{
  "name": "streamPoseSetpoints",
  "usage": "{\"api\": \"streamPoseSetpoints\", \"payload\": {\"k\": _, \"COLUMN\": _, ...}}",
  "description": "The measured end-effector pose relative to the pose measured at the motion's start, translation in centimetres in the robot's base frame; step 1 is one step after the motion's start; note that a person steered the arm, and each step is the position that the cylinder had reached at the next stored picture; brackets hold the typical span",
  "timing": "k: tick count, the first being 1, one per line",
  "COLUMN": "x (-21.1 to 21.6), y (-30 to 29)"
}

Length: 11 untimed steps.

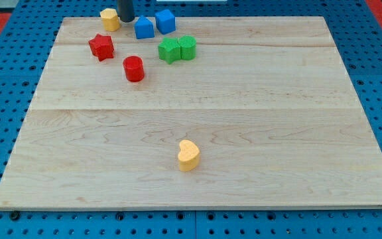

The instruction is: Move the yellow hexagon in between the red star and red circle

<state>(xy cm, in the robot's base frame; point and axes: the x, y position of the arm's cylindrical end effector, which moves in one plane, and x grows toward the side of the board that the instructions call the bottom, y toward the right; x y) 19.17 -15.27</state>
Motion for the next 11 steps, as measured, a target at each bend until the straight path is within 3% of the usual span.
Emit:
{"api": "streamPoseSetpoints", "payload": {"k": 2, "x": 7.7, "y": -4.2}}
{"api": "streamPoseSetpoints", "payload": {"k": 3, "x": 8.1, "y": -12.8}}
{"api": "streamPoseSetpoints", "payload": {"k": 5, "x": 0.0, "y": -15.0}}
{"api": "streamPoseSetpoints", "payload": {"k": 6, "x": 0.0, "y": -13.4}}
{"api": "streamPoseSetpoints", "payload": {"k": 7, "x": 0.5, "y": -3.5}}
{"api": "streamPoseSetpoints", "payload": {"k": 11, "x": 16.7, "y": 6.6}}
